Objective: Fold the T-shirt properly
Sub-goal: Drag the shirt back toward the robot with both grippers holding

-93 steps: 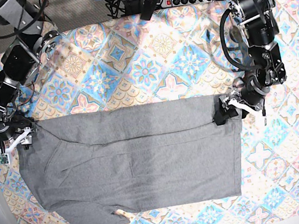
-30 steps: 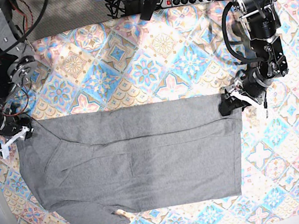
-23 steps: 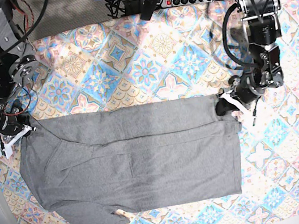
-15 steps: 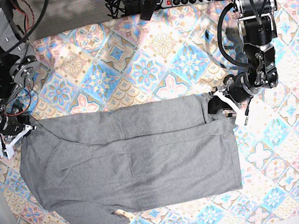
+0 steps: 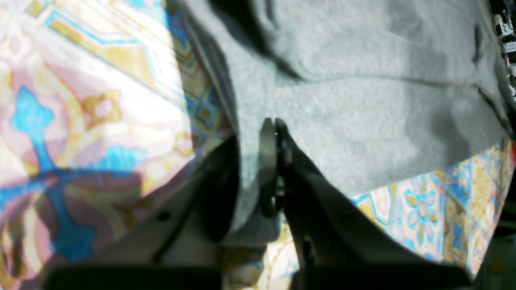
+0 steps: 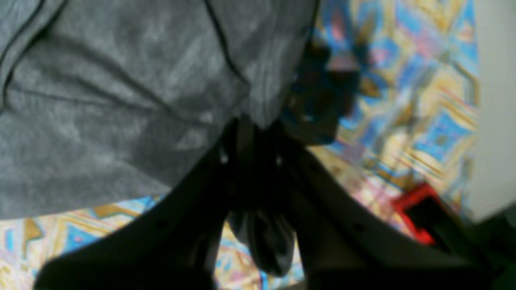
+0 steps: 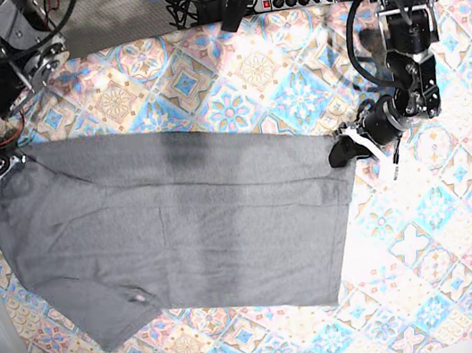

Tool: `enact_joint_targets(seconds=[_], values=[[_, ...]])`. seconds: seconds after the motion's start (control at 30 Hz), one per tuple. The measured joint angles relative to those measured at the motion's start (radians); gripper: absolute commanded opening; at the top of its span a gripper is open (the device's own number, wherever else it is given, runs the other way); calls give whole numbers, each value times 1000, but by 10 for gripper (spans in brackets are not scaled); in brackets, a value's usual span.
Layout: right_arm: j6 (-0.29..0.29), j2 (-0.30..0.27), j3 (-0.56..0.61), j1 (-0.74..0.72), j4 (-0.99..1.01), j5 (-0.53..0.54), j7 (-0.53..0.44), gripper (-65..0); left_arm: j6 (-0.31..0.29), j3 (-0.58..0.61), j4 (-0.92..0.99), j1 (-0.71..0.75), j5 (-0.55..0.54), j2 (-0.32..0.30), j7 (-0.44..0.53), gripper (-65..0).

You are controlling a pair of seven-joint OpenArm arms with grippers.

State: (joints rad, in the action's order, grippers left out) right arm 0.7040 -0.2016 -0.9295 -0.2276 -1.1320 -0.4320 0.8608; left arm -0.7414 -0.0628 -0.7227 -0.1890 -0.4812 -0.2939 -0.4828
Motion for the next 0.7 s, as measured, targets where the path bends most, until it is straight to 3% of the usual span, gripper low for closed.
enact_joint_targets(seconds=[0.27,0.43,0.7], values=[[0,26,6,39,-22,10,4,-636,16,-2,-249,186,13,-33,-19,-650],[-2,37,6,48,-26,5,1,-636,19,1,-259,193,20,-33,-24,-650],[-1,35,10,80,-34,18,-14,-636,-7,-5,-273,307,-42,-48,58,-650]])
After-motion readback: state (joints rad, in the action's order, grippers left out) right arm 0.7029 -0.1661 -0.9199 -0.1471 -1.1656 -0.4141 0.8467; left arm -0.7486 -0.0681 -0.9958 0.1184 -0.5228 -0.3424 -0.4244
